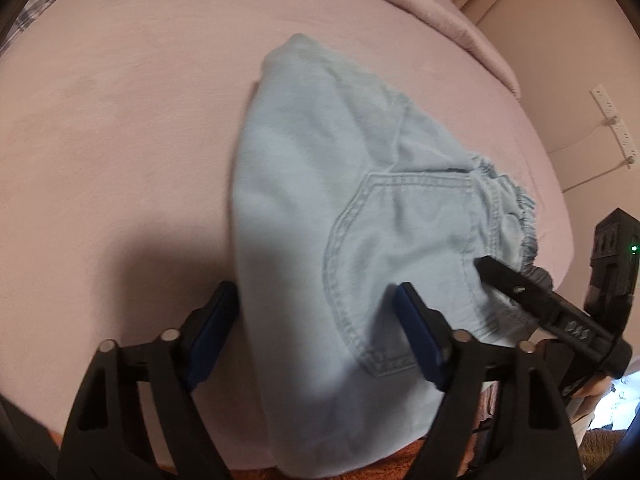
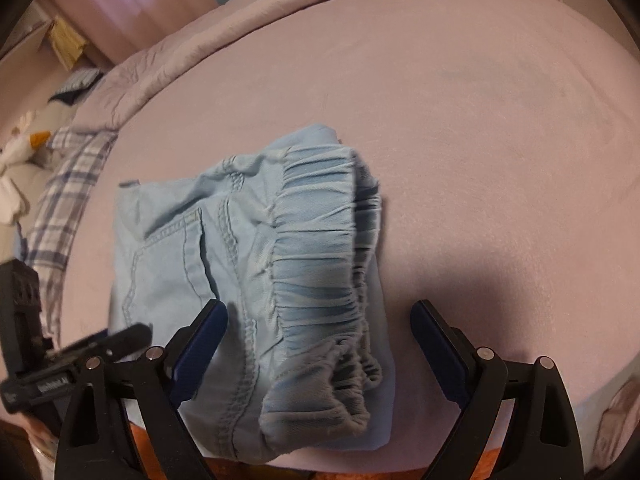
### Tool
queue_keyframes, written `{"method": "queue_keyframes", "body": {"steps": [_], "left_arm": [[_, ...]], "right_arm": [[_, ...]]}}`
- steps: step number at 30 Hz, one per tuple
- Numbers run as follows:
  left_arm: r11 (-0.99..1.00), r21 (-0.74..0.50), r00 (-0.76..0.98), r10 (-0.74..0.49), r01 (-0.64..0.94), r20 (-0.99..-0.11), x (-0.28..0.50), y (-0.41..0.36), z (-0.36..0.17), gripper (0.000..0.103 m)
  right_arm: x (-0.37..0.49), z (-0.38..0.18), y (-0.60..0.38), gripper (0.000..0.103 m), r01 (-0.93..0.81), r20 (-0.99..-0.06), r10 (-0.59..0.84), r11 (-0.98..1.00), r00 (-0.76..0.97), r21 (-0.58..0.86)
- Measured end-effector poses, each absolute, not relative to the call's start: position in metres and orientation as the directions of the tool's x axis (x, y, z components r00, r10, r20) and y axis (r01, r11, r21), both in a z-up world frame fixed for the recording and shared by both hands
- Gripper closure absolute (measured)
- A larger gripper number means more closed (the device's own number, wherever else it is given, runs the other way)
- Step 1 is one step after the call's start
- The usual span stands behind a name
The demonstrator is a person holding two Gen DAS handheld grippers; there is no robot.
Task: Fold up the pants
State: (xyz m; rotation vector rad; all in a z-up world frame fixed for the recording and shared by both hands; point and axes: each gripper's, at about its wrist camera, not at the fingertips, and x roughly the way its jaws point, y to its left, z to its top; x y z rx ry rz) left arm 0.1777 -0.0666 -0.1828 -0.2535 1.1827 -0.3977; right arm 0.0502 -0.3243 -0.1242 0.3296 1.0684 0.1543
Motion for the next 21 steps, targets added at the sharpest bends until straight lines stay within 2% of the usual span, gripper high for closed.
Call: {"method": "queue_keyframes", "body": {"steps": [1,3,5,8,10,13,16,21], "left_arm": [[0.901,-0.399,0.322,-0.434,0.171,-0.842,0.178,-0.067,-0.183,0.031],[0.895,-0.415,0.320,-0.447,0.166,-0.836,0.183,-0.067,-0.181,0.043],[0.888,-0.437,0.316,-0.459,0.142,-0.830,0.185,-0.065,-0.182,0.054],[0.889,-0.434,0.328,-0.457,0.145,-0.827,0.182,-0.065,-0.178,0.063],[0.891,-0.430,0.340,-0.453,0.145,-0.824,0.176,-0.066,-0.173,0.070],[0.896,-0.419,0.347,-0.444,0.148,-0.826,0.169,-0.070,-0.164,0.075],[0.885,-0.436,0.357,-0.465,0.164,-0.810,0.161,-0.066,-0.151,0.075],[0.863,-0.462,0.401,-0.505,0.205,-0.765,0.158,-0.052,-0.119,0.075]], "right_arm": [[0.051,-0.124,-0.320,0.014,0.022,-0.834,0.275,0.946,0.479,0.325],[0.053,-0.125,-0.314,0.024,0.001,-0.833,0.265,0.953,0.485,0.304],[0.055,-0.125,-0.309,0.030,-0.015,-0.828,0.267,0.954,0.492,0.299],[0.057,-0.123,-0.307,0.040,-0.010,-0.824,0.261,0.955,0.503,0.296],[0.052,-0.119,-0.306,0.051,-0.016,-0.816,0.258,0.956,0.516,0.293],[0.048,-0.113,-0.304,0.057,-0.021,-0.812,0.253,0.958,0.526,0.285],[0.041,-0.105,-0.301,0.060,-0.026,-0.810,0.253,0.959,0.529,0.282],[0.033,-0.087,-0.291,0.060,-0.036,-0.804,0.250,0.961,0.540,0.274]]}}
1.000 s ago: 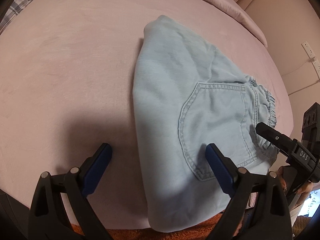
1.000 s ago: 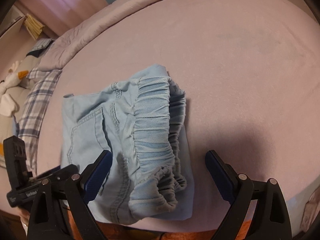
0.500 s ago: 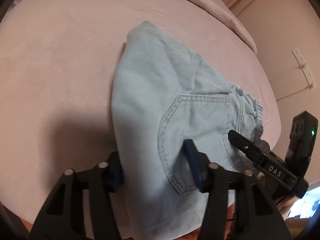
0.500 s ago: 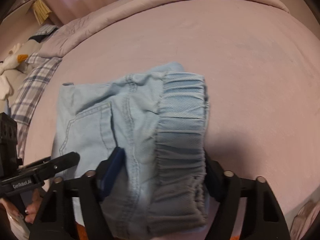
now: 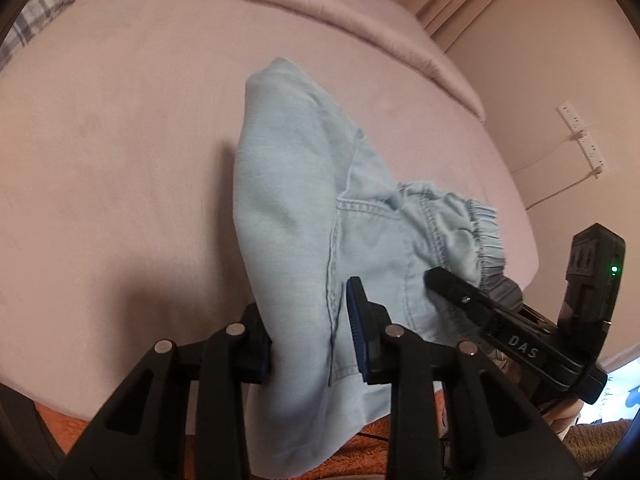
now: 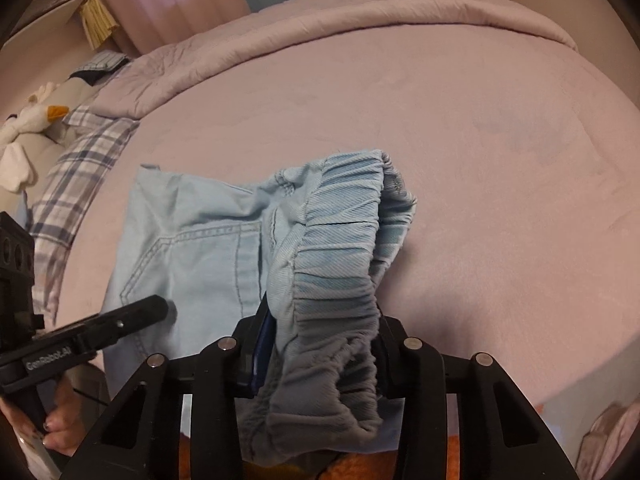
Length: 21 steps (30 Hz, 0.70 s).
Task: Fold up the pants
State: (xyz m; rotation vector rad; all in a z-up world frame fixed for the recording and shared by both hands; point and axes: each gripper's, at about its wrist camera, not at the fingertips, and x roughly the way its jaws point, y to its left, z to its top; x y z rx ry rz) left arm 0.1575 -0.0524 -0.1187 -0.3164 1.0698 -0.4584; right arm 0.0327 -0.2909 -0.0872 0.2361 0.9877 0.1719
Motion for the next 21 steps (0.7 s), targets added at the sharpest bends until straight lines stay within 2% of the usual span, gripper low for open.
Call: {"method": "queue_keyframes", "body": {"steps": [4,10,16,21], "left_arm": [[0.869,-0.431,0.472,-0.494,0.243,-0.730,0.162,-0.047,-0.090,0.075],[0.869,-0.435,0.524,-0.491,0.236,-0.696,0.183,-0.039,-0.074,0.075],[0.895,-0.392,0.549,-0.442,0.215,-0.709,0.211,-0.039,-0.072,0.075],[0.912,-0.371,0.526,-0.406,0.176,-0.748,0.241,-0.046,-0.092,0.075]], "right_arm": [[0.041,-0.068,-0.281,0.060,-0.062,-0.780,0.245,0.964,0.576,0.257],[0.059,-0.040,-0.274,0.060,-0.107,-0.730,0.238,0.969,0.641,0.222],[0.083,-0.029,-0.270,0.060,-0.128,-0.710,0.231,0.972,0.665,0.196],[0.107,-0.037,-0.265,0.060,-0.121,-0.733,0.217,0.976,0.645,0.182]]}}
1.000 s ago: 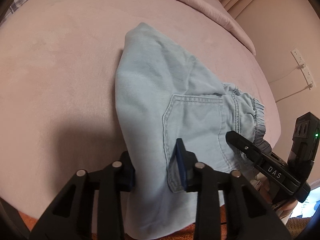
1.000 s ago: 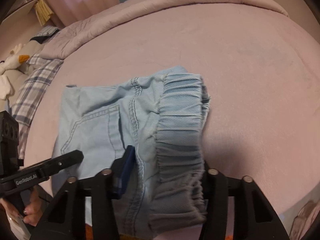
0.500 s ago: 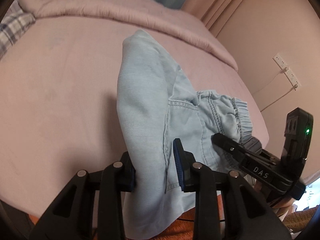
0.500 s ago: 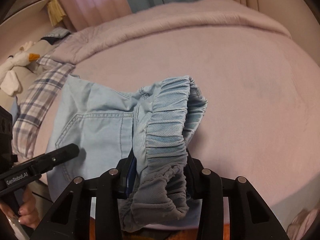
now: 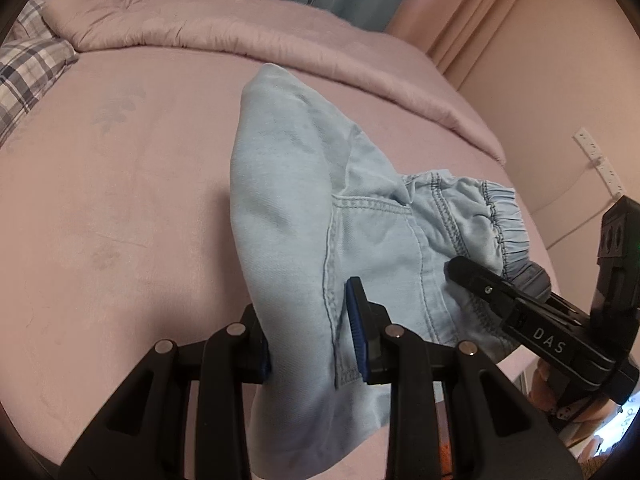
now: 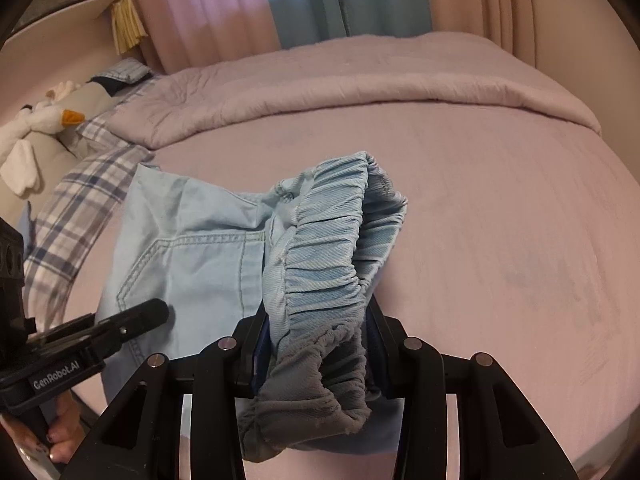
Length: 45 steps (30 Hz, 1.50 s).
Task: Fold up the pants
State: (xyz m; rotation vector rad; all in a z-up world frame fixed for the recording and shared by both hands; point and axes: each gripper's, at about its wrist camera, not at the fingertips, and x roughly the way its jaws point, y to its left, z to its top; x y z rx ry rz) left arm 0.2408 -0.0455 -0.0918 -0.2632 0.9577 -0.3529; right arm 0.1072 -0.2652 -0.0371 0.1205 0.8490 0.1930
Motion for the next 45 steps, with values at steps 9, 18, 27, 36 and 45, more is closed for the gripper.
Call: {"method": "queue_keyframes", "body": {"steps": [9,18,27,36,45], "left_arm": [[0.933,-0.343,0.408,-0.356,0.108,-0.841,0.272,-0.052,-0.149,0.076],[0.938,-0.340,0.373,-0.342,0.074,-0.862,0.272,-0.050,-0.168,0.067],[0.931,-0.349,0.399,-0.361,0.103,-0.843,0.246,-0.040,-0.142,0.034],[0.942,-0.273,0.584,-0.336,0.197,-0.739,0.193,-0.031,-0.063,0.001],[0.942,-0.249,0.594,-0.335,0.225,-0.731,0.165,-0.032,-0.053,0.001]], "right_arm": [[0.143,-0.084,-0.261,0.060,-0.074,-0.829,0.182,0.983,0.529,0.169],[0.142,-0.113,-0.261,0.055,-0.043,-0.868,0.151,0.988,0.472,0.149],[0.140,-0.105,-0.271,0.045,-0.022,-0.869,0.129,0.991,0.478,0.135],[0.083,-0.042,-0.283,0.011,-0.052,-0.761,0.133,0.990,0.634,0.129],[0.051,-0.013,-0.277,0.009,-0.062,-0.678,0.159,0.984,0.718,0.165]]}}
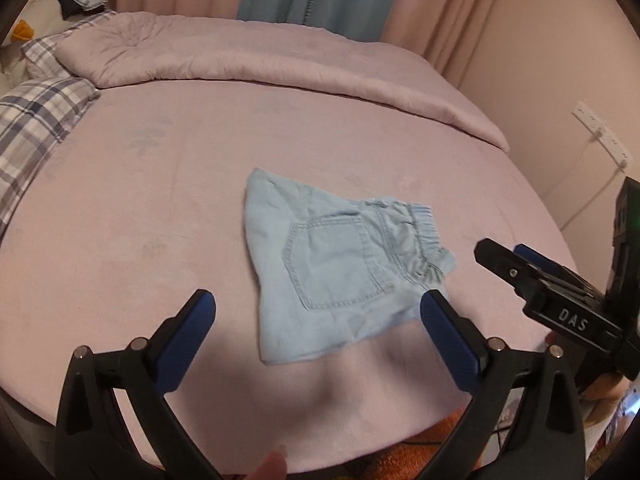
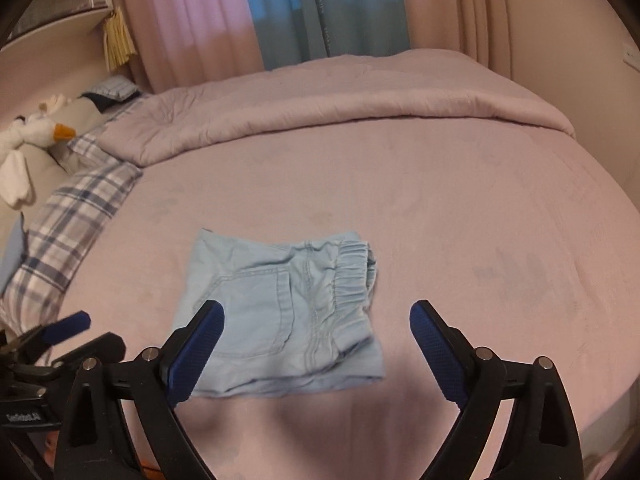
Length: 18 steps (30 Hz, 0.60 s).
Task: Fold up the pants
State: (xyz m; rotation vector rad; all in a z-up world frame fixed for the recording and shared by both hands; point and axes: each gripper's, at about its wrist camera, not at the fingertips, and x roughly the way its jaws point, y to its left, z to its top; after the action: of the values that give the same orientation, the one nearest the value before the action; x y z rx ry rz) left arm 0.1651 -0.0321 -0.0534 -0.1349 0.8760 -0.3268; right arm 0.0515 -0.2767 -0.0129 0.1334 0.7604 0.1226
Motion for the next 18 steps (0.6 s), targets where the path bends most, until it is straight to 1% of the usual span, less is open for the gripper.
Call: {"method": "queue_keyframes", "body": {"steps": [4,8,13,18], "left_arm": [[0.953,-0.227,0.608,-0.302,0.200,-0.734,0.157,-0.026,-0.050,0.001],[0.955,-0.222,0.621,-0.296,0.195,-0.726,0.154,-0.021,-0.046,0.001],[0.965,-0.188,0.628,-0.262,0.183,-0.733,0.152,-0.020,-0.045,0.001],[0.966,-0.195,0.632,-0.258,0.170,-0.731,0.148,-0.016,-0.044,0.001]], "right_arm": [[0.048,-0.016,-0.278,0.009,-0.045,-0.674,0.150,0.984,0.723,0.170],[0.044,-0.018,-0.275,0.009,-0.040,-0.678,0.144,0.985,0.721,0.168],[0.045,-0.024,-0.269,0.009,-0.033,-0.698,0.135,0.987,0.703,0.158],[0.042,-0.024,-0.261,0.009,-0.048,-0.696,0.138,0.988,0.705,0.147]]}}
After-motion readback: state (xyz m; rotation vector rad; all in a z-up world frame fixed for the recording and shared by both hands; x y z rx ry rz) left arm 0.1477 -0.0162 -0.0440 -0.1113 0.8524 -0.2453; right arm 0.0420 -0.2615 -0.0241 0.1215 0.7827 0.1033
